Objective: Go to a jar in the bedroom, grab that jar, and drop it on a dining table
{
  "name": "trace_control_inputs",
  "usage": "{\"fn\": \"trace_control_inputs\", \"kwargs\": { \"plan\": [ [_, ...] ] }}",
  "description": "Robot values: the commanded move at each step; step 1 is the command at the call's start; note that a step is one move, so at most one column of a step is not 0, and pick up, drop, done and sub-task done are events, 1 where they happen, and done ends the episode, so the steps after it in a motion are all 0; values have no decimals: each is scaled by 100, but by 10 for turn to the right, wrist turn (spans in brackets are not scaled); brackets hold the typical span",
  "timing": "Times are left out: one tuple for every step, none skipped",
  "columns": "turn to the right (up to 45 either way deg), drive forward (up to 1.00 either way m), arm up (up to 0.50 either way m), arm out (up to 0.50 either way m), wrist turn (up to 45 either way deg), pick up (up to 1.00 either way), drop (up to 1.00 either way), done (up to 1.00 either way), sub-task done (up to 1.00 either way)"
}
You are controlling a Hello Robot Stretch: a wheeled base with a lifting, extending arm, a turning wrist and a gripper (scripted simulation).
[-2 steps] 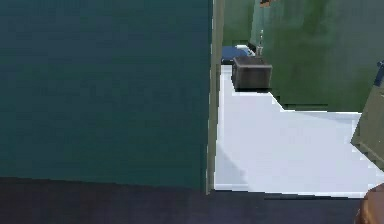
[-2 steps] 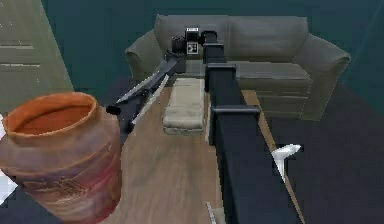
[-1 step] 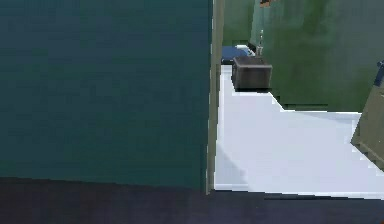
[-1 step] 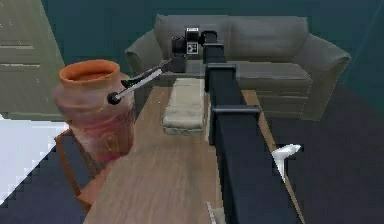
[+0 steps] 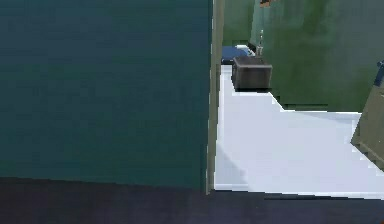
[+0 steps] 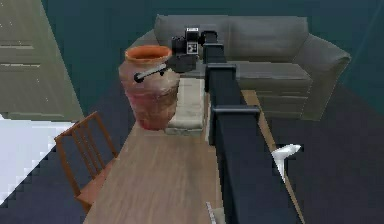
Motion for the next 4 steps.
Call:
{"fn": "trace_control_inputs", "kwargs": {
  "plan": [
    [0,0,0,0,360,0,0,0,0],
    [0,0,-4,0,0,0,0,0,0],
    [0,0,-32,0,0,0,0,0,0],
    [0,0,0,0,0,0,100,0,0]
  ]
}}
